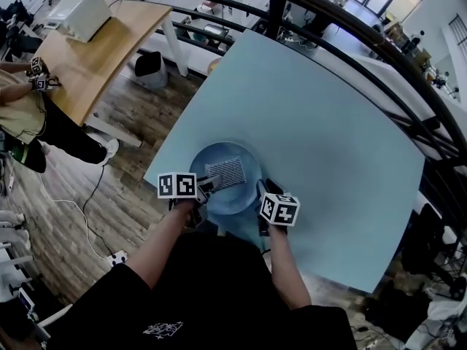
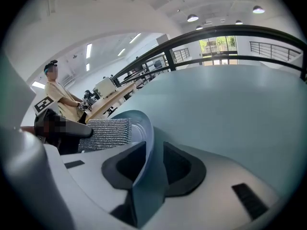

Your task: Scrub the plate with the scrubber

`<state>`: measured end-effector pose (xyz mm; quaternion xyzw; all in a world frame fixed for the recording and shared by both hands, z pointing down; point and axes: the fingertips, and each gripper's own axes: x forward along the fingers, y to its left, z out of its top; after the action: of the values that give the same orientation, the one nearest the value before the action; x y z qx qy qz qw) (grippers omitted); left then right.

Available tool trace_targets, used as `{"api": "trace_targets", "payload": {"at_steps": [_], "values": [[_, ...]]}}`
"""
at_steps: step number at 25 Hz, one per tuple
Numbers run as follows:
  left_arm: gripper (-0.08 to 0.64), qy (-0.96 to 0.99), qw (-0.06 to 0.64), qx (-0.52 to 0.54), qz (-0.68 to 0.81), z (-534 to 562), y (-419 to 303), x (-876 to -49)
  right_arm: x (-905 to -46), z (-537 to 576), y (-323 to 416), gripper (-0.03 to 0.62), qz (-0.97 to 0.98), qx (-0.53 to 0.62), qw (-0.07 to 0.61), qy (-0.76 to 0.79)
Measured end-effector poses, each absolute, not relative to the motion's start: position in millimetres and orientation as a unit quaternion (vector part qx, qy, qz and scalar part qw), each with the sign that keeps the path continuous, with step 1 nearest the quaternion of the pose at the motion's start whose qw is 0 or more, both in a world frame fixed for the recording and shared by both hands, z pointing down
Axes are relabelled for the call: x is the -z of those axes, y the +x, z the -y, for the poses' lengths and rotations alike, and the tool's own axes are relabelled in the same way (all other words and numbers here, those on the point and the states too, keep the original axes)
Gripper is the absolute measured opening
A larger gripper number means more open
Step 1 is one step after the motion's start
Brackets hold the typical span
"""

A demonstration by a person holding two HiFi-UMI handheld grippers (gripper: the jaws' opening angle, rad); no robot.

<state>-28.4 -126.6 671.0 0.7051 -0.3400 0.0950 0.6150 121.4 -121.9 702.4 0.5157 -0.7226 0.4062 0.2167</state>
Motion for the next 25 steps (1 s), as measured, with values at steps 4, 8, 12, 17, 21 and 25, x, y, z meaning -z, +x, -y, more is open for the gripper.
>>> {"api": "trace_targets", "payload": {"at_steps": [4,8,12,17,21,25], "values": [[0.084,0.707,0.605,-0.075,0.359,121.2,-39.9,-660.0,-686.5,120.5,123.6,0.097,0.732,-0.391,0.204,0.519],[0.084,0.708,0.598,-0.053,0.373,111.4,-51.6,-645.0,-670.0,113.5,122.0,0.051,0.744,-0.376,0.197,0.516],[0.084,0.705,0.591,-0.031,0.391,109.2,-59.4,-633.4,-656.1,111.8,122.5,0.025,0.76,-0.364,0.192,0.503],[0.084,0.703,0.578,-0.015,0.414,100.8,-71.9,-625.6,-637.2,107.4,124.8,0.006,0.778,-0.339,0.186,0.495],[0.084,0.697,0.571,0.015,0.434,87.0,-83.8,-612.9,-618.0,96.3,126.4,0.006,0.792,-0.32,0.178,0.488],[0.084,0.693,0.566,0.039,0.445,67.5,-89.9,-595.7,-595.0,83.0,125.3,0.006,0.805,-0.307,0.166,0.48]]}}
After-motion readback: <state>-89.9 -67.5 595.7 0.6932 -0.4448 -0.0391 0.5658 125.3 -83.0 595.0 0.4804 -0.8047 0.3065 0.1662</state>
